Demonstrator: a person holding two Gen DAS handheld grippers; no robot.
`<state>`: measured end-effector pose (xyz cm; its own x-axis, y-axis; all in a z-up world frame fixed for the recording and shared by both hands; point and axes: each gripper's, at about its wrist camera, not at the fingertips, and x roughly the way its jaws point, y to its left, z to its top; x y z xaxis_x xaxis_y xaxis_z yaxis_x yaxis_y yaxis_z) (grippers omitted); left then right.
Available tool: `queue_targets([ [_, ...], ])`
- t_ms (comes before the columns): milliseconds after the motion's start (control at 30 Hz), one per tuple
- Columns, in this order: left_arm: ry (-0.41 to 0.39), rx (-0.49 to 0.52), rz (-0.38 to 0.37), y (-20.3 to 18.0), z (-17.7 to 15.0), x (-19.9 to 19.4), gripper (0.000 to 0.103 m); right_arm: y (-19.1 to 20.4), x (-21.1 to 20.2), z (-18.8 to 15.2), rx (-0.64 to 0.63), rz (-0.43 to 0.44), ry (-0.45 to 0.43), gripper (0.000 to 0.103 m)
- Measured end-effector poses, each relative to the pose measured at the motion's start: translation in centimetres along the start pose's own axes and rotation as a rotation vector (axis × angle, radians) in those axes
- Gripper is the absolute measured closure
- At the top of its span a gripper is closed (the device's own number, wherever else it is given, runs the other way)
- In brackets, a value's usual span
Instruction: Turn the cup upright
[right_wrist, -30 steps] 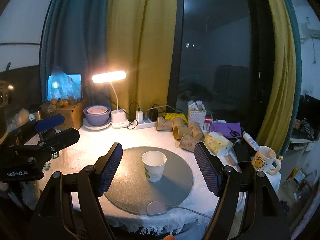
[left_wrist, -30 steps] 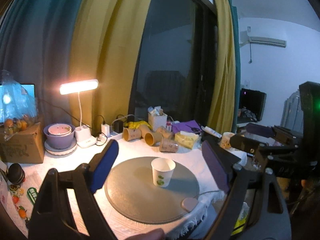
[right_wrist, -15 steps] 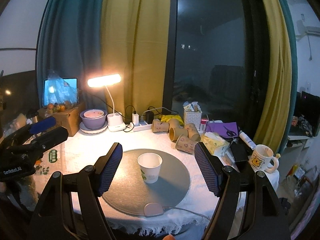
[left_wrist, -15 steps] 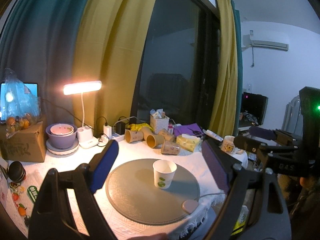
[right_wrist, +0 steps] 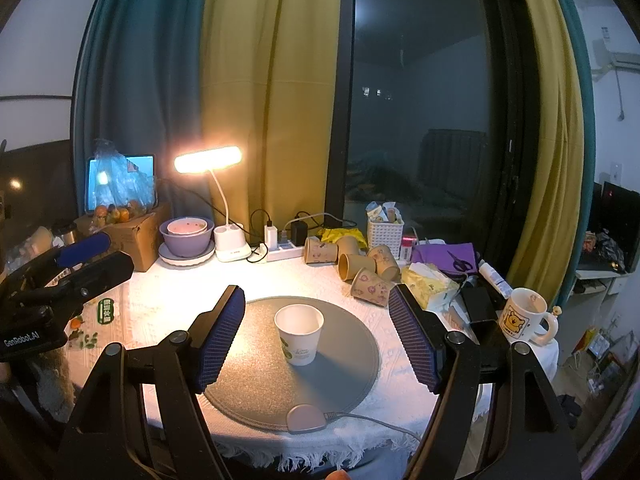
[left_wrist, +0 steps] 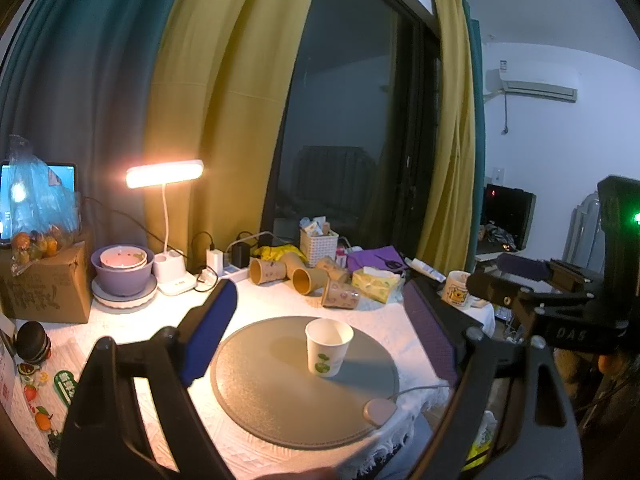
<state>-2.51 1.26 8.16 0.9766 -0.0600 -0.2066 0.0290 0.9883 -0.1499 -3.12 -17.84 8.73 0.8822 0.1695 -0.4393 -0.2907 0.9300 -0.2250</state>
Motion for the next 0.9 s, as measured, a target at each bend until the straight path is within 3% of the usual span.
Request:
queue_targets([
  [900, 0.005, 0.006, -0.005, -0.87, -0.13, -0.16, 0.017, -0.02, 0.13, -0.66, -0.002, 0.004, 0.007, 0.026],
])
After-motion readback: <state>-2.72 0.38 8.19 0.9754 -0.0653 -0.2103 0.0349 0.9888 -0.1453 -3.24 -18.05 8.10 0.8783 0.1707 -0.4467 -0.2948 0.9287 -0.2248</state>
